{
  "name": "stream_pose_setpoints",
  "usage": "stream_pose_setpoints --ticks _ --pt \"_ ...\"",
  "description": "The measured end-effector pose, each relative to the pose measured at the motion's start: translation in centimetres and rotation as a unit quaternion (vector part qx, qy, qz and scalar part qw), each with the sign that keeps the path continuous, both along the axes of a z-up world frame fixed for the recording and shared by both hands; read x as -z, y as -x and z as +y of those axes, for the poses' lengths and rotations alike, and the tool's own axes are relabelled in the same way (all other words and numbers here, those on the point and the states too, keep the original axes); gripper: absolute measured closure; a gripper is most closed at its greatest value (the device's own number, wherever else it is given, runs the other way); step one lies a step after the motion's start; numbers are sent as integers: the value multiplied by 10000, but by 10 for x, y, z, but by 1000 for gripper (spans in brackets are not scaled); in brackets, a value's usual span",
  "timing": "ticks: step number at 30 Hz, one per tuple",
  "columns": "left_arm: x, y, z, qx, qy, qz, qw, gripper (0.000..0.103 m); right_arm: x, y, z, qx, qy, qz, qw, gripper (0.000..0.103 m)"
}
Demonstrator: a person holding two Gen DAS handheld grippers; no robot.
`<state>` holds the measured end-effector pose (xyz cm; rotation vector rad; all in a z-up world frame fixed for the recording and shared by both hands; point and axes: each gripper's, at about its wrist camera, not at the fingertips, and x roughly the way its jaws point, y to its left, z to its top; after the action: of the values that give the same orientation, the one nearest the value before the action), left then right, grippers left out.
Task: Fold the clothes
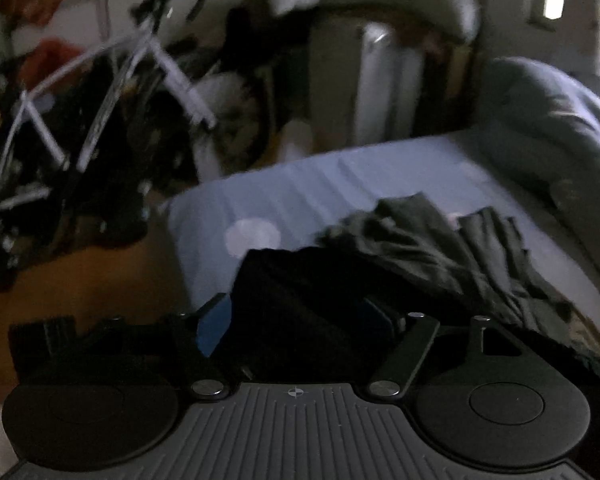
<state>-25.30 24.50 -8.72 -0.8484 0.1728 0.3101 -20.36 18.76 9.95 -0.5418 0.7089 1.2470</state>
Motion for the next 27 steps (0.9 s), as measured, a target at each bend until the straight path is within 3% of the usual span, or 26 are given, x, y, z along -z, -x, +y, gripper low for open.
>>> stream_pose_setpoints --ticks 4,8,9,11,12,14,15,16,19,21,27 --pt "-4 -4 -17 -37 -318 116 9994 79 19 14 59 -465 1036 -107 9935 27" --pt "3 5 -29 -15 -402 112 9991 79 53 31 100 -797 2049 -527 9741 31" --pt "4 5 -31 0 -430 98 9990 72 61 32 106 -838 2237 -588 9693 32" --pt "7 5 -33 67 -392 120 9991 68 78 34 114 -843 2556 -752 9602 49" --pt "9 4 -33 163 -371 124 9991 63 86 34 115 -890 2694 -784 9557 51" --pt "15 8 -30 273 -235 125 9993 42 91 33 108 -939 2744 -770 9539 54" --pt "18 12 -26 299 -61 104 9995 23 92 31 104 -939 2732 -762 9543 54" --pt "24 20 -20 243 179 30 9995 12 90 29 100 -910 2683 -727 9563 54" --pt "43 48 -2 -205 889 -129 9957 8 71 14 86 -606 2323 -646 9686 55" --pt "57 67 11 -534 1461 -334 9873 1 57 1 76 -366 2104 -526 9755 56" --pt "80 50 29 96 2289 -280 9730 0 35 -24 44 102 1762 -396 9835 56"
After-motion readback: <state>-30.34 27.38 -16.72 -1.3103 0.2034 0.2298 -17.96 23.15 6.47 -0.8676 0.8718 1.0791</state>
